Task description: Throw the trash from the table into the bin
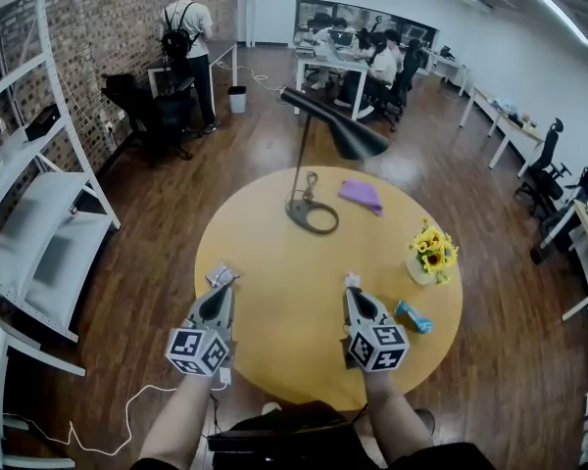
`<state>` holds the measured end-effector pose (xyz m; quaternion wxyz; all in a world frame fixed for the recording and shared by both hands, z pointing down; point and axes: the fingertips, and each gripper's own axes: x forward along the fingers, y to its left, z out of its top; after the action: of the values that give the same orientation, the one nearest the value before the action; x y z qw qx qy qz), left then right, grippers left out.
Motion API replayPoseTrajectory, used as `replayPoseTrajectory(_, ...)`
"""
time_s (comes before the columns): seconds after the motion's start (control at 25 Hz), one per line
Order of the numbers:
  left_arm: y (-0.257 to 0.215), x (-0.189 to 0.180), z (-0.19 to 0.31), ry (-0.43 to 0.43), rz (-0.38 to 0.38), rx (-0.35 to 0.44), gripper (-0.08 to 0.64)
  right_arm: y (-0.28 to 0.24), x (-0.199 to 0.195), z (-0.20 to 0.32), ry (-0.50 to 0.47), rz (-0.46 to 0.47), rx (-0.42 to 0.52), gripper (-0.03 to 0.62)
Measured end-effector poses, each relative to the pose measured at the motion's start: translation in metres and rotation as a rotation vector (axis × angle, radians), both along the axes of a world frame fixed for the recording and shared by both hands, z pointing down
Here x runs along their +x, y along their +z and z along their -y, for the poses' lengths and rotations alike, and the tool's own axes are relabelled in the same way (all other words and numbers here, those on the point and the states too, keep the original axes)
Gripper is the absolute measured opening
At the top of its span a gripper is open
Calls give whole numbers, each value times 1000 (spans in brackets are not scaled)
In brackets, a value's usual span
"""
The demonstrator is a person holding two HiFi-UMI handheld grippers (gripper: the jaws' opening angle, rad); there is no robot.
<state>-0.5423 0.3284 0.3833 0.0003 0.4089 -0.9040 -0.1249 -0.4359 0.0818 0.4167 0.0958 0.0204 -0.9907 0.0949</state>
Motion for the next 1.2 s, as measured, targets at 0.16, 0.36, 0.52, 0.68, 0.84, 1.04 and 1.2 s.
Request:
replayPoseTrajectory(0.16, 15, -2, -14, -27, -27, -35, 29, 8, -1, -14, -24, -21, -8, 0)
replayPoseTrajectory(0.36, 43, -17, -17, -15, -87, -95, 190, 34, -10, -22, -60, -91, -29, 0)
replayPoseTrajectory(0.52, 67, -42, -13, 36, -102, -223, 279, 59, -19, -28, -80, -144, -53, 0)
replayPoseTrajectory(0.68, 89, -63, -11, 55, -132, -310, 324, 82, -32, -26, -90, -190, -80, 0)
replayPoseTrajectory(0.84, 117, -83, 0, 109, -144, -423, 339, 98, -48, -30, -113, -220, -116, 0)
replayPoseTrajectory(1.04, 145, -122, 14, 136, -128, -551, 339, 109, -63, -32, -107, -232, -208, 0)
replayPoseTrajectory(1.2, 173, -141, 24, 173, -144, -649, 340, 124, -67, -35, -124, -265, -237, 0)
